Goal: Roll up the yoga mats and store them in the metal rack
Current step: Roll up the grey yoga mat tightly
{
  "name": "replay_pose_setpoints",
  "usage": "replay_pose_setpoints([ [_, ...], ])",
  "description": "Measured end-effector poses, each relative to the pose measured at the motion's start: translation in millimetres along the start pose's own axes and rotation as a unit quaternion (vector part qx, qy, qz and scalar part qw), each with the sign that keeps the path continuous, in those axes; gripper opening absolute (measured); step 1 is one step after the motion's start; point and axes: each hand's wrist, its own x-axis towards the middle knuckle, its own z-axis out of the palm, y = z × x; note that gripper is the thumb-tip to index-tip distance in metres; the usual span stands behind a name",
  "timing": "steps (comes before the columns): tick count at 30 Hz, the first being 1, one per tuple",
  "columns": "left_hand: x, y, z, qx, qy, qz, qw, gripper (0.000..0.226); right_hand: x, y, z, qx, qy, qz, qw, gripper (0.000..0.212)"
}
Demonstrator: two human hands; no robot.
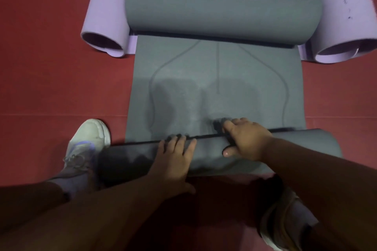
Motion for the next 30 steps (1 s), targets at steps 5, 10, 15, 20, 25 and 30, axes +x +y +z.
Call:
replay_pose_setpoints([
  [5,51.7,-19.1,-38.2,-0.033,-0.036,-0.038,0.998,0.133,-2.8,-5.1,0.4,-0.075,0.09,-0.045,0.992,0.027],
  [10,81.9,-32.1,-81.4,0.05,-0.081,0.027,0.995,0.126,-18.2,15.4,1.4,-0.119,-0.02,-0.067,0.99,0.077],
  [15,73.3,-41.4,-93.0,0.017,-0.025,-0.003,1.0,0.111,-23.7,21.8,9.1,-0.115,-0.03,-0.052,0.992,0.08],
  [20,75.1,-51.1,-107.0,0.006,0.055,-0.052,0.997,0.065,18.4,28.4,9.0,-0.138,0.038,-0.015,0.99,0.105],
  [25,64.7,-32.8,-78.3,0.025,0.072,-0.051,0.996,0.094,53.7,45.8,-35.7,-0.087,-0.009,-0.02,0.996,0.131],
  [30,81.1,-22.8,-72.3,0.063,0.01,-0.105,0.992,0.149,46.1,57.1,-29.6,-0.101,0.05,0.003,0.994,0.139],
])
